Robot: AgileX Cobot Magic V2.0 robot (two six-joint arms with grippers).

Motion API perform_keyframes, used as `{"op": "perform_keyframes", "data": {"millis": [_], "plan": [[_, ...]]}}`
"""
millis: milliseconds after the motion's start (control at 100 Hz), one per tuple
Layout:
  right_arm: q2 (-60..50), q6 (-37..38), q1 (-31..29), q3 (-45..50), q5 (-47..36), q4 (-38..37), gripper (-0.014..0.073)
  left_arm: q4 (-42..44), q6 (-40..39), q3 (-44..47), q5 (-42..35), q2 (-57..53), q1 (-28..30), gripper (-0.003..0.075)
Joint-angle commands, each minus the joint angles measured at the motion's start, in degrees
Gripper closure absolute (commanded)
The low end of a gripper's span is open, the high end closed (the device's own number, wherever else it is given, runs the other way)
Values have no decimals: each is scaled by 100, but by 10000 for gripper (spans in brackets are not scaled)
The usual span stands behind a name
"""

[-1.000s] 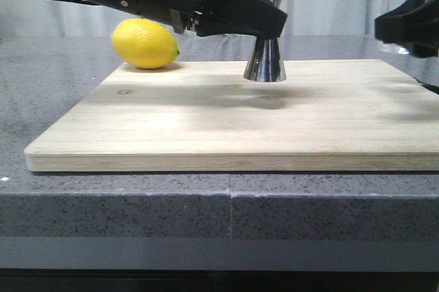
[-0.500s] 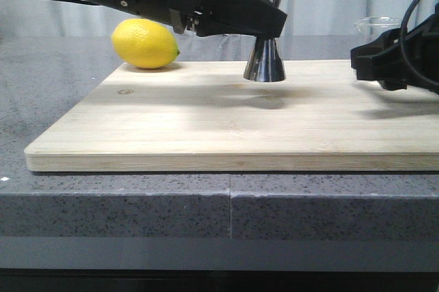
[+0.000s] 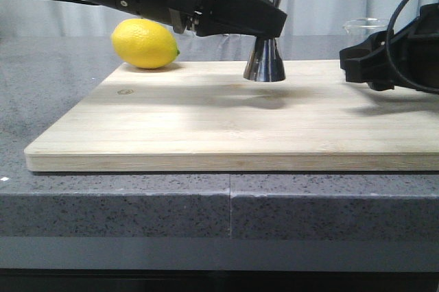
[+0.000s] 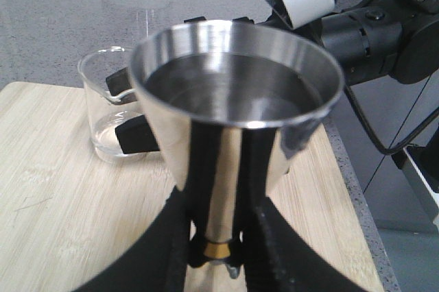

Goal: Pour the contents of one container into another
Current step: 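Tilt the beaker upright and lower it toward the board, then set the beaker down on the board with the right gripper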

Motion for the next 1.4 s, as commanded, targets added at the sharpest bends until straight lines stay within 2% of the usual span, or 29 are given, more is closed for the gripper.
{"op": "perform_keyframes", "data": {"millis": [0, 1390], "plan": [[-143, 3, -11, -146, -462, -45, 391, -478, 4, -177, 328, -364, -11, 741], [-143, 3, -11, -146, -463, -192, 378, -478, 4, -177, 328, -364, -11, 741]]}}
